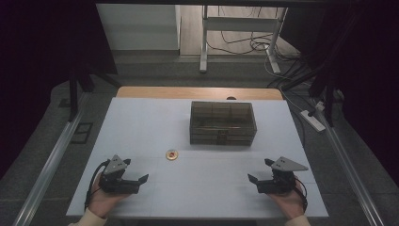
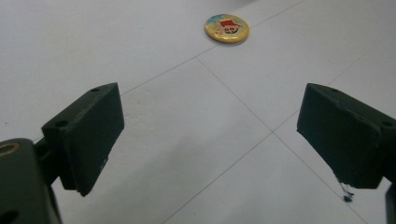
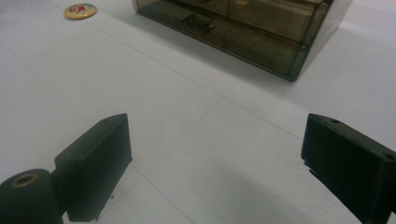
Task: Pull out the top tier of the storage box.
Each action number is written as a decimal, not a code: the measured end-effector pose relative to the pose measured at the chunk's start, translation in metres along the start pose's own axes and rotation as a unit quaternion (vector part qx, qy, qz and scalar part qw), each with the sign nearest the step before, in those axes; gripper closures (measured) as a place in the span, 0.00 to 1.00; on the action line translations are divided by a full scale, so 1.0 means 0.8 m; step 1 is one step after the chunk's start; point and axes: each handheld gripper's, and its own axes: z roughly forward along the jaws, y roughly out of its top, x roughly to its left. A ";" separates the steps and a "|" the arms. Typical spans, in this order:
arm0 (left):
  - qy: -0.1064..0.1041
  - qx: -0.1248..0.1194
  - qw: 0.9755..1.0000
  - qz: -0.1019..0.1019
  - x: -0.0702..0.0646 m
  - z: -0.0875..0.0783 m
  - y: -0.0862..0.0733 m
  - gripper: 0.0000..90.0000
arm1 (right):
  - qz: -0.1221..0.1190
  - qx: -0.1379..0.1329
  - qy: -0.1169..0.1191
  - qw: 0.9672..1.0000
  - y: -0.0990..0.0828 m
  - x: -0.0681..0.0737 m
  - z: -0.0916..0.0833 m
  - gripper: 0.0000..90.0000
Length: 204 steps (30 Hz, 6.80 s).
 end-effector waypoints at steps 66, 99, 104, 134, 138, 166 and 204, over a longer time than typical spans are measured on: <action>-0.004 0.012 1.000 0.004 0.000 0.007 -0.003 0.12 | -0.051 0.007 0.015 0.999 0.017 0.062 0.036 0.10; -0.001 0.016 1.000 0.011 -0.001 0.008 -0.003 0.12 | -0.144 0.033 -0.040 0.988 0.029 0.080 0.048 0.10; -0.001 0.017 1.000 0.011 -0.001 0.009 -0.003 0.12 | -0.156 0.039 -0.048 0.986 0.029 0.083 0.050 0.10; 0.001 0.020 1.000 0.013 -0.002 0.010 -0.004 0.12 | -0.234 0.051 -0.086 0.967 0.039 0.098 0.057 0.13; 0.001 0.020 1.000 0.012 -0.001 0.011 -0.004 0.12 | -0.239 0.048 -0.089 0.966 0.040 0.100 0.058 0.13; 0.000 0.025 1.000 0.014 -0.001 0.015 -0.004 0.12 | -0.263 0.043 -0.102 0.959 0.058 0.106 0.072 0.14; -0.002 0.029 0.999 0.015 0.000 0.017 -0.006 0.12 | -0.279 0.033 -0.126 0.951 0.083 0.100 0.089 0.15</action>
